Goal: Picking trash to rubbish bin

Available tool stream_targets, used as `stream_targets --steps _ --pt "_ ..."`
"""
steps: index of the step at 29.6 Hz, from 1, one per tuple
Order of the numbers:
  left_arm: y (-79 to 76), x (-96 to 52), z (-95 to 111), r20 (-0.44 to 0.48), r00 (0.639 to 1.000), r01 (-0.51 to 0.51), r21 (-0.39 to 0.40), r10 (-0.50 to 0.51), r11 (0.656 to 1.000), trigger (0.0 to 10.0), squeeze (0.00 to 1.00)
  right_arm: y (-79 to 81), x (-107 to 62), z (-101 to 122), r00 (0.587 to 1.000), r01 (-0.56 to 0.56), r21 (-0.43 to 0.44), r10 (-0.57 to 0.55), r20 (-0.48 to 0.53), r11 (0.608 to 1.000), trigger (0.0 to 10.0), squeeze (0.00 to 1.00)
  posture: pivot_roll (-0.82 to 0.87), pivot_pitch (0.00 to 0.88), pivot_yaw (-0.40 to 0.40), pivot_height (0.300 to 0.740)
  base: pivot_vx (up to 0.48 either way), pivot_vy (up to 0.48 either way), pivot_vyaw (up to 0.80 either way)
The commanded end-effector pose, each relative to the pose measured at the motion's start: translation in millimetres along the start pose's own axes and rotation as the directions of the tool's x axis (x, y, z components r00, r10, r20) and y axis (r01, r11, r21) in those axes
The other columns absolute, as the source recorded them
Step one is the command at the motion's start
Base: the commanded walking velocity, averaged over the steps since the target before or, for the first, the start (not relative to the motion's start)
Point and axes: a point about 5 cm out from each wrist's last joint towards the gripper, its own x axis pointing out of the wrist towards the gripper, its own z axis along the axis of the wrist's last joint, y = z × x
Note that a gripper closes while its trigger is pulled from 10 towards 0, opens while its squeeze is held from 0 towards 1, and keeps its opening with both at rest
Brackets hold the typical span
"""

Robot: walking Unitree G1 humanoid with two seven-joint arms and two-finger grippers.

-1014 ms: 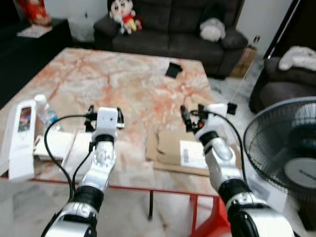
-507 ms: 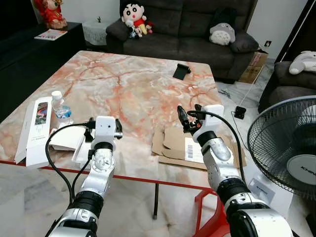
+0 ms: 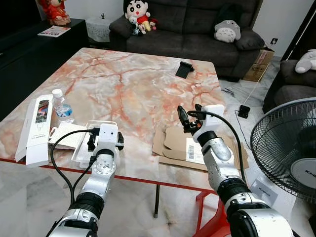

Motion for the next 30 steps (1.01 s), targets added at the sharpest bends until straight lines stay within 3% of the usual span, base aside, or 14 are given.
stream_targets --steps 1,11,12,13,15,30 --pt "-1.9 2.5 0.3 -0.041 0.999 0.005 -0.051 -0.007 0.999 10.0 0.00 -2.2 1.7 4.1 1.000 -0.004 -0.011 0.004 0.002 1.000 10.0 0.00 -0.08 0.000 -0.102 0.740 0.000 0.000 0.00" --pt "-1.4 2.1 -4.8 -0.090 0.996 -0.001 -0.102 -0.008 0.995 10.0 0.00 -3.0 1.7 4.7 1.000 -0.004 -0.013 0.004 0.003 1.000 10.0 0.00 -0.08 0.000 -0.102 0.740 0.000 0.000 0.00" --pt "-1.5 2.0 -6.2 -0.104 0.994 -0.003 -0.130 -0.011 0.991 9.0 0.00 -2.9 1.7 4.6 1.000 -0.005 -0.014 0.005 0.002 1.000 10.0 0.00 -0.08 0.000 -0.102 0.740 0.000 0.000 0.00" --pt "-1.6 2.0 -6.3 -0.107 0.994 -0.002 -0.138 -0.013 0.990 9.0 0.00 -2.9 1.7 4.6 1.000 -0.006 -0.014 0.006 0.002 1.000 10.0 0.00 -0.08 0.000 -0.102 0.740 0.000 0.000 0.00" --pt "-1.8 2.1 -6.5 -0.111 0.994 0.001 -0.158 -0.018 0.987 0.0 0.00 -3.0 1.7 4.7 1.000 -0.006 -0.014 0.006 0.001 1.000 10.0 0.00 -0.08 0.000 -0.102 0.740 0.000 0.000 0.00" --pt "-5.1 3.2 -2.8 -0.117 0.992 0.022 -0.213 -0.048 0.977 0.0 0.00 -3.7 1.7 4.6 1.000 -0.008 -0.021 0.008 -0.005 1.000 10.0 0.00 -0.08 0.000 -0.104 0.740 0.000 0.000 0.00"
